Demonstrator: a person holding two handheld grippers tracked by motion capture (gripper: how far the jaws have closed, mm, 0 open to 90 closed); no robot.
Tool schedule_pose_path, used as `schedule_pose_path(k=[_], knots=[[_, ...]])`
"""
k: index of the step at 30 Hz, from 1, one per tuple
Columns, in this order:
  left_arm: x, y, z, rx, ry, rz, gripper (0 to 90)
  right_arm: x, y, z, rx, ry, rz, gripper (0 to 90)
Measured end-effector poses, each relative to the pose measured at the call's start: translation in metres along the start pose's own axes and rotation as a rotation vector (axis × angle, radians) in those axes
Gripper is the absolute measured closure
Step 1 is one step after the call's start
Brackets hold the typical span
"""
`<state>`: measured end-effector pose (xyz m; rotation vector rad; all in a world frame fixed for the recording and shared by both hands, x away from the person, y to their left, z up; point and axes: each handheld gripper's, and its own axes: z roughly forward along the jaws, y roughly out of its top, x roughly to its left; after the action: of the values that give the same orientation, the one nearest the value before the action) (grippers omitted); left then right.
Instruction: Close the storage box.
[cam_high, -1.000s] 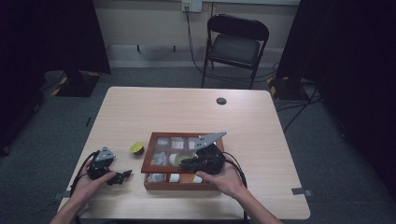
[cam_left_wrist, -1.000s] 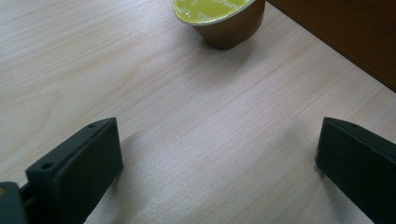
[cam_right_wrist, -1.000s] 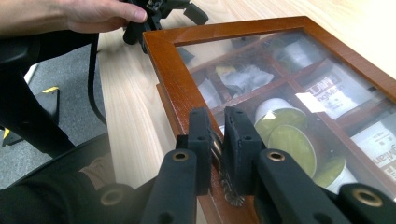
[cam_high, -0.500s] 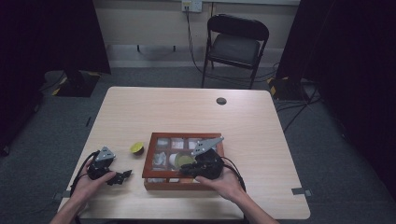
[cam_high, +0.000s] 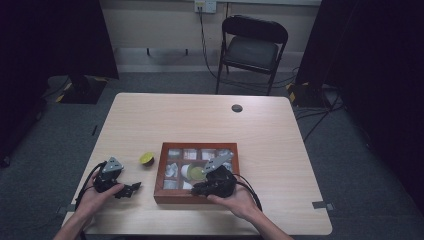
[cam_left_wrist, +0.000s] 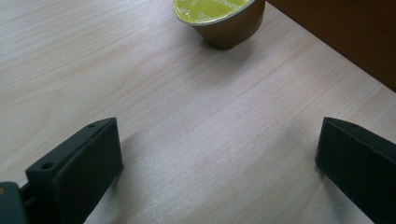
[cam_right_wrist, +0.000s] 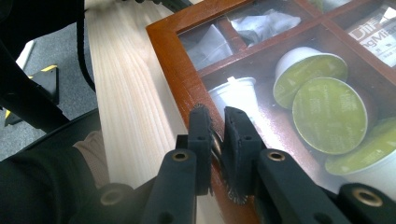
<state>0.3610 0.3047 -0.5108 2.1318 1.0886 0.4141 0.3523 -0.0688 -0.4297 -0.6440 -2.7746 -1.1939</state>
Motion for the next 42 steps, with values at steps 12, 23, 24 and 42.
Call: schedule_pose_path(k=[12, 23, 24, 42], knots=[[0.0, 0.0, 0.0, 0.0, 0.0, 0.0, 0.0, -0.001, -0.005, -0.001, -0.04, 0.014, 0.02, 74.5], [0.0, 0.0, 0.0, 0.0, 0.001, 0.001, 0.0, -0.006, -0.014, -0.021, -0.13, -0.031, 0.071, 64.9], [0.0, 0.0, 0.0, 0.0, 0.0, 0.0, 0.0, -0.008, -0.016, -0.023, -0.138, -0.043, 0.082, 63.0], [0.0, 0.0, 0.0, 0.0, 0.001, 0.001, 0.0, -0.035, -0.046, -0.076, -0.257, -0.227, 0.23, 37.9]])
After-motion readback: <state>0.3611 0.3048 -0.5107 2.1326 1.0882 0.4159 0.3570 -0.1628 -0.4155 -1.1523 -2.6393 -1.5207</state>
